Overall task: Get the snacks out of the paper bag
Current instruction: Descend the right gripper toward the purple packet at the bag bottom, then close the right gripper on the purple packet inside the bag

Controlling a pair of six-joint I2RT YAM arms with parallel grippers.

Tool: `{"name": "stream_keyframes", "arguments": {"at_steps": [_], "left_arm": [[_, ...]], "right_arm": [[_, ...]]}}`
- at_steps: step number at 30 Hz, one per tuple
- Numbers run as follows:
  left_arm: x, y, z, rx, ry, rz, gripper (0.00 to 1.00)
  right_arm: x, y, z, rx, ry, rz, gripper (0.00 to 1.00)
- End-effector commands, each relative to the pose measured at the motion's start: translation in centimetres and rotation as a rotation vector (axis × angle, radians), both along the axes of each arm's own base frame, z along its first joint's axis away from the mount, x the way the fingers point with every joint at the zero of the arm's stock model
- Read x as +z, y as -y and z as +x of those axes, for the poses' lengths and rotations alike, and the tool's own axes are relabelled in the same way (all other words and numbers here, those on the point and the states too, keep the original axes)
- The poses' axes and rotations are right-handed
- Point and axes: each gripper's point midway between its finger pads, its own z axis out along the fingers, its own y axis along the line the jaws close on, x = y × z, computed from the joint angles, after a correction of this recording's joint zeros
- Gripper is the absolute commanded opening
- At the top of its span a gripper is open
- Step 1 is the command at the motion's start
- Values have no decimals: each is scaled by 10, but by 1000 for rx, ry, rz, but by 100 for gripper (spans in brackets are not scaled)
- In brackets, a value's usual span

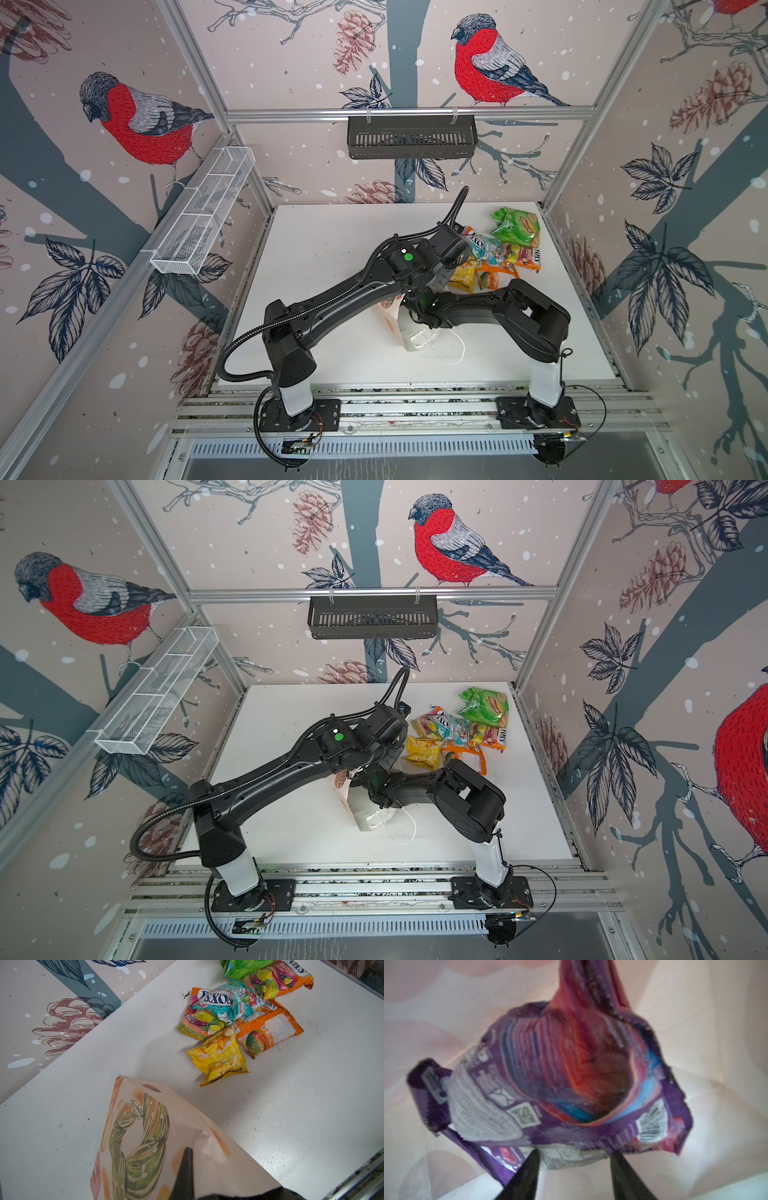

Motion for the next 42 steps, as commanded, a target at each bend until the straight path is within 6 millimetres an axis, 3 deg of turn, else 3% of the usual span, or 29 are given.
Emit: {"name": "stream_keyframes", "arguments": {"at_steps": [1, 3, 9, 20, 23, 25, 30, 36, 42], "left_arm": [[0, -6, -6, 8, -15, 9, 0], [0, -8, -6, 12, -12, 15, 0], [-2, -16, -3, 36, 7, 47, 0], [-3, -9, -8, -8, -22, 37, 0], [-6, -4, -15, -49, -53, 29, 0], [-9, -3, -18, -67, -70, 31, 0], [-8, 1, -25, -115, -93, 20, 0], [-3, 0, -26, -147, -73, 8, 0], [-7, 4, -34, -194, -106, -12, 0]], "right_arm": [[10, 0, 3, -12, 35, 3, 47], [10, 0, 3, -12, 36, 2, 41], [12, 0, 4, -20, 48, -2, 43], [43, 3, 5, -68, 215, 11, 70], [43, 0, 7, -68, 244, -3, 82], [43, -2, 7, -66, 263, -18, 84], [48, -7, 2, -32, 311, -8, 100], [59, -24, -17, 105, 340, 83, 100], [40, -32, -7, 91, 294, -4, 100]]}}
